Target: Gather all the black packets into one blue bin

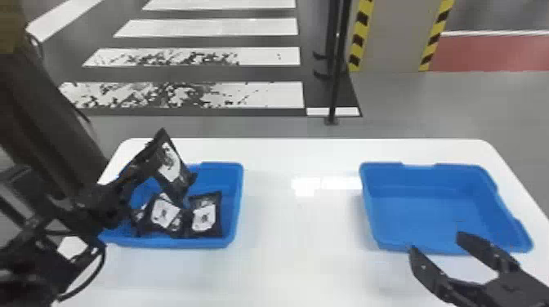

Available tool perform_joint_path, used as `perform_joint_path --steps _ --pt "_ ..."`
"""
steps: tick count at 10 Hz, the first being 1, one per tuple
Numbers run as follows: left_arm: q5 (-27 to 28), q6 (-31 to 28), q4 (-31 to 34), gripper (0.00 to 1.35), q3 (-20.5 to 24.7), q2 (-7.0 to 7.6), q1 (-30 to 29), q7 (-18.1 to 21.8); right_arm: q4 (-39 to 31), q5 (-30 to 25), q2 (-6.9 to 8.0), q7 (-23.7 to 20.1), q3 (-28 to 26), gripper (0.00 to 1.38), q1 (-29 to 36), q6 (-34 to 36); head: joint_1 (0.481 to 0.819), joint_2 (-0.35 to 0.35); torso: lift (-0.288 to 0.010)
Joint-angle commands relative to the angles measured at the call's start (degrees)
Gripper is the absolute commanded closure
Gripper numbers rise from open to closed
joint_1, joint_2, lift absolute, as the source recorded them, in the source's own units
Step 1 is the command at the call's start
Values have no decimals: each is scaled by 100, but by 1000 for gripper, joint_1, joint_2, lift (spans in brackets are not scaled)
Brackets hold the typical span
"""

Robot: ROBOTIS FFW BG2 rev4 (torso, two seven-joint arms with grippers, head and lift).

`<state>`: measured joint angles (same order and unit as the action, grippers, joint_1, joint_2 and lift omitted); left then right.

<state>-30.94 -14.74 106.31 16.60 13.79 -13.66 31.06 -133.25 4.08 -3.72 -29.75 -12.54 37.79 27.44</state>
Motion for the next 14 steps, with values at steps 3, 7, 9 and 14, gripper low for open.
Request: perform_joint_path --steps 3,7,9,14 --pt "946 -325 -330 64 179 72 339 -65 619 575 134 163 -95 225 271 -1127 695 120 -110" --pt "923 1053 767 203 454 -315 -1123 -126 999 1295 372 426 -300 228 749 -2435 695 110 -110" --pt "900 1728 1582 205 739 -728 -2234 -319 1112 1489 377 734 -312 229 1016 -3279 695 94 -110" --pt "968 2684 2131 206 739 -1300 -4034 -574 1098 1272 377 1455 -323 231 1565 -4348 695 55 -110"
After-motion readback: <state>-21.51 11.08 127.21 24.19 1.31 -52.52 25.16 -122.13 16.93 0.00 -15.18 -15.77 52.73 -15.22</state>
